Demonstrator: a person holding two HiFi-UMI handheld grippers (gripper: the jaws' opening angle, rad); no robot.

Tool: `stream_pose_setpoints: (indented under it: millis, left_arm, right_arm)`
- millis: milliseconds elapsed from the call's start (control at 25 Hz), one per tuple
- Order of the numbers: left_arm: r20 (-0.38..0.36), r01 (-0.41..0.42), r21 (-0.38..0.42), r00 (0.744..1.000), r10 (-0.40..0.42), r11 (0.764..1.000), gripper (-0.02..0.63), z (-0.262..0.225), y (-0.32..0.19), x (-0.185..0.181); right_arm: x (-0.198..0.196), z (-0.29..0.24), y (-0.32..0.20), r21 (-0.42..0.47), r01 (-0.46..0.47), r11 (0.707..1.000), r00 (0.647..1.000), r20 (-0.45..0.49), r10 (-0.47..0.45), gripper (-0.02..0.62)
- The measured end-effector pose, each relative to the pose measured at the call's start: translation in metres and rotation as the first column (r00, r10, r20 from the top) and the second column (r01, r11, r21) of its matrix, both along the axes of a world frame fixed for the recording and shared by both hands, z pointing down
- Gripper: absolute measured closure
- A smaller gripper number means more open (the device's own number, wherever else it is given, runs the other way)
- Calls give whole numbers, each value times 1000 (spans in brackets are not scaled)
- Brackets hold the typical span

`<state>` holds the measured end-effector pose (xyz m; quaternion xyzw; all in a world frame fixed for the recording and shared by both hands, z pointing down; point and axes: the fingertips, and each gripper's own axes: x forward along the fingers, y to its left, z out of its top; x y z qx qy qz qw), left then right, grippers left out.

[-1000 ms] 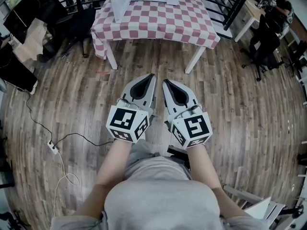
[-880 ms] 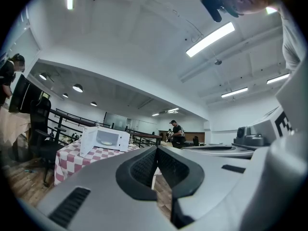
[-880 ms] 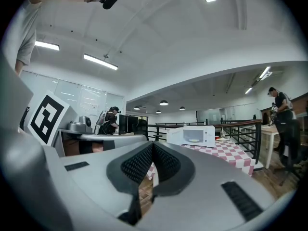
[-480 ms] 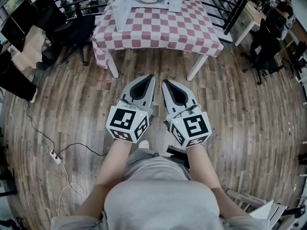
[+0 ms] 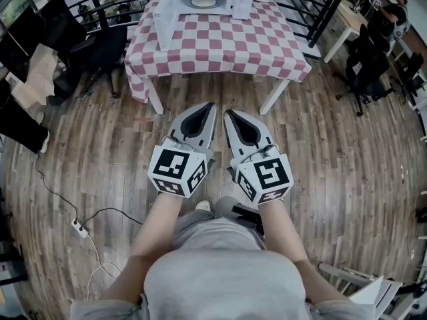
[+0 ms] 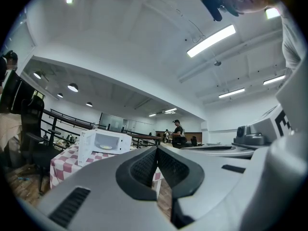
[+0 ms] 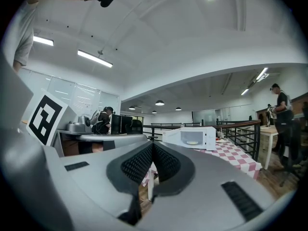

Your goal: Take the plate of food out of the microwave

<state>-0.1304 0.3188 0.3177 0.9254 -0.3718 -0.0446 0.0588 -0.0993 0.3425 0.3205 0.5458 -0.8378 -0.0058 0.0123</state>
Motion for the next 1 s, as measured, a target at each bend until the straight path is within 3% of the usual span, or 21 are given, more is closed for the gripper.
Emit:
stream_pose_setpoints:
  millis: [520, 1000]
  left_arm:
    - [-24, 45, -18, 999, -46, 999, 603, 6, -62, 11]
    - [-11, 84, -23, 996, -84, 996, 603, 10, -135, 55]
  right_arm:
    - [17, 3, -56, 1, 27, 1000, 1000, -14, -27, 571]
    - [61, 3, -137, 0, 67, 998, 998, 6, -67, 571]
